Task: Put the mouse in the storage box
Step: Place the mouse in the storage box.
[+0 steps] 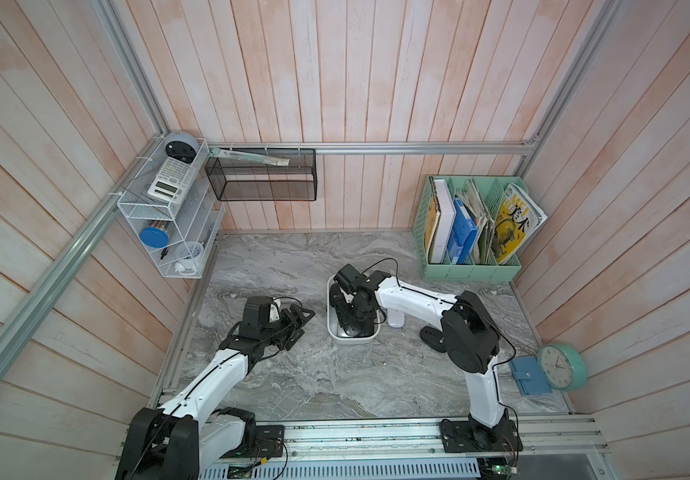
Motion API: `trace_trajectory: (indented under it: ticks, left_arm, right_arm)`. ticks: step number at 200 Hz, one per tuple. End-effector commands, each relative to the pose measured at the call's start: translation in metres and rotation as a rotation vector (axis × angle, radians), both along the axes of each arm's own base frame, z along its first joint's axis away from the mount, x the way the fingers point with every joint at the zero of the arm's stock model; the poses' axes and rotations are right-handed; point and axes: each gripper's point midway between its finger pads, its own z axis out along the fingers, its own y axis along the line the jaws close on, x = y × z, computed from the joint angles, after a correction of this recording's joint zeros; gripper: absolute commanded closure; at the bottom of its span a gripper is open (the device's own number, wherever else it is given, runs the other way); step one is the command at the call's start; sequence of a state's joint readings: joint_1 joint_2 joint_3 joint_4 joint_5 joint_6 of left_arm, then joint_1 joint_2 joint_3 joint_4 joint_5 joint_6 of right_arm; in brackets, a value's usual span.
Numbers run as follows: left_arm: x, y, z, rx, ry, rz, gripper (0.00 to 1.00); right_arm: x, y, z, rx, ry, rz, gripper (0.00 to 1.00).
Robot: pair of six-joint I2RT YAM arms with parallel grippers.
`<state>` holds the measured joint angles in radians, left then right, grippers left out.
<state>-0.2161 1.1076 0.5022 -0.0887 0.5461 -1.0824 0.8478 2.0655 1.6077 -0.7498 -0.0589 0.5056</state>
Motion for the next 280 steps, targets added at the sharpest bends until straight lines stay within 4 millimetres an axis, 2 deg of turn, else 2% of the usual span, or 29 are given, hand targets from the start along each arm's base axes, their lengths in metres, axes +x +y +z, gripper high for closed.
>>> trace_trajectory:
  ticks: [1,50,82,109,144,237,260,280]
  left_arm:
    - [-0.001,0.0,0.0,-0.011,-0.009,-0.002,0.18]
    - [-0.005,-0.002,-0.005,-0.019,0.004,-0.007,0.18]
    - [-0.002,-0.004,0.006,-0.011,-0.014,-0.024,0.18]
    - [-0.004,-0.005,0.013,-0.018,-0.03,-0.025,0.18]
    - [-0.005,-0.008,0.015,-0.02,-0.038,-0.035,0.17]
    - [-0.005,-0.017,0.022,-0.006,-0.052,-0.069,0.17]
    - [-0.005,-0.024,0.028,0.011,-0.071,-0.092,0.17]
    - [-0.007,-0.039,0.035,0.022,-0.095,-0.132,0.17]
  right_arm:
    - [-0.017,0.003,-0.002,0.003,0.047,0.005,0.29]
    - [-0.021,0.005,-0.001,-0.004,0.042,0.021,0.28]
    - [-0.016,0.0,0.016,-0.027,0.004,0.023,0.23]
    - [-0.014,-0.011,0.029,-0.062,-0.03,0.013,0.17]
    - [-0.012,-0.022,0.043,-0.09,-0.063,0.014,0.14]
    - [0.003,-0.054,0.071,-0.122,-0.124,-0.049,0.13]
    - [0.009,-0.065,0.081,-0.099,-0.136,-0.078,0.13]
    - [0.015,-0.076,0.092,-0.084,-0.153,-0.102,0.13]
